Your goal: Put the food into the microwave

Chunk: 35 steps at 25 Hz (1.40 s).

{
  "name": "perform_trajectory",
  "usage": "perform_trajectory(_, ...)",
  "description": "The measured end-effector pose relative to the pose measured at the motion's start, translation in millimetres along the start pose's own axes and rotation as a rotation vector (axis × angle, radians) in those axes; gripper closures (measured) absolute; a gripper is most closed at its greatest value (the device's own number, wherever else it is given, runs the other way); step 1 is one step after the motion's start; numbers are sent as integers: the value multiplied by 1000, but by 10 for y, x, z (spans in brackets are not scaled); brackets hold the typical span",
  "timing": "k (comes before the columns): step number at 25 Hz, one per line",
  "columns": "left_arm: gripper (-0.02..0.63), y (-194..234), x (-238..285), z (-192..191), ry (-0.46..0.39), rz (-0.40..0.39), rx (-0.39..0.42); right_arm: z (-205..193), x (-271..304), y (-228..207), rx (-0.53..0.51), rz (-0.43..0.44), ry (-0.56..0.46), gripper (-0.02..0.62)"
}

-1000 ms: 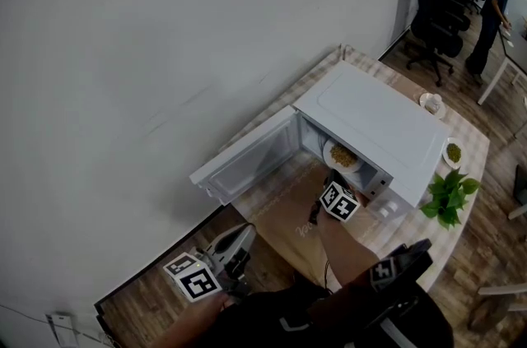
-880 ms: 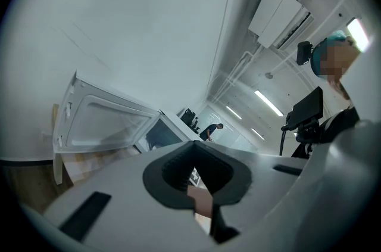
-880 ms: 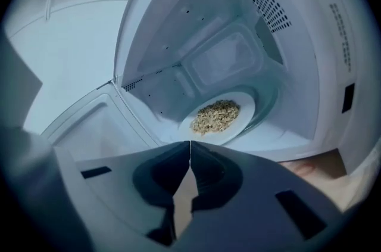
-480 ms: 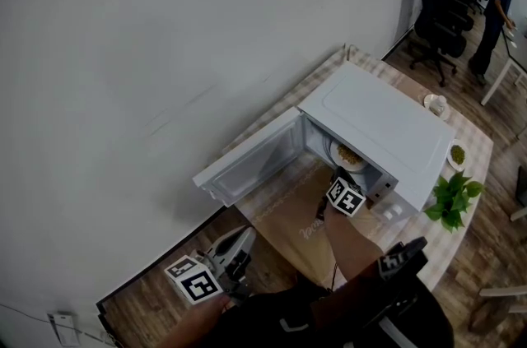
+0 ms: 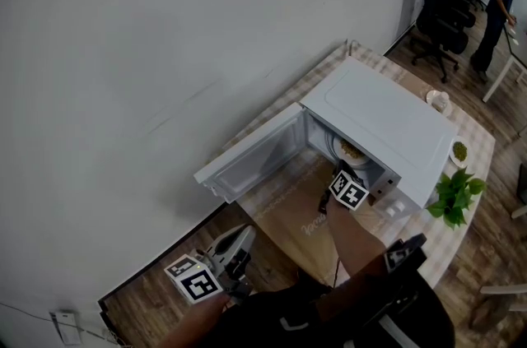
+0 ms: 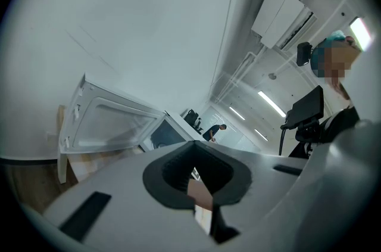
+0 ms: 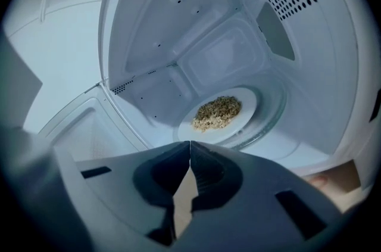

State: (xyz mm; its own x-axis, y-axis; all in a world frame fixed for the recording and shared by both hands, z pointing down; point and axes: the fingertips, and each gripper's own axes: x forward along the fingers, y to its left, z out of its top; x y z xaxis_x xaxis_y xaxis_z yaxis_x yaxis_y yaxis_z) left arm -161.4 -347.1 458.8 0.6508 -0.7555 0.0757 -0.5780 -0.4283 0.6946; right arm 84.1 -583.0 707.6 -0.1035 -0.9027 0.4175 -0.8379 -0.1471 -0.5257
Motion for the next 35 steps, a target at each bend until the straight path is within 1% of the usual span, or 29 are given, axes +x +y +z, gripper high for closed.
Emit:
perform_trajectory(3,598,-22,-23,-7,1,-1,6,8,-62,77,-36,35,-1,586)
perform_trajectory(7,598,-90,-48,-34,10,-15,33,-6,-230,262,-76,108,-8,586)
perform_trajectory(11,598,-178,-90,-82,9,-33,31,-39,-493,450,-121,166,42,586)
perform_trajectory(14,598,-219,-149,-98,4,-38,26,-11,-720,592,-146,218,38,586)
perform_trajectory(16,598,-236,-202,-102,1,-37,38,3,-887,718,-193,258,29,586)
perform_trajectory(19,598,-247,-280,-122,4,-16,99,23,-1152,951,-278,320,20,586)
perform_trajectory(25,598,-246,-491,-189,-5,34,176,93,-1727,1365,-366,422,3,586)
perform_trajectory(30,598,-303,-681,-169,-21,94,324,96,-2181,1671,-440,501,-9,586)
perform_trajectory(33,598,-369,-748,-143,-25,111,399,76,-2426,1811,-469,531,-5,586)
perform_trajectory(35,598,-415,-808,-141,-27,124,455,61,-2597,1887,-507,547,-3,586)
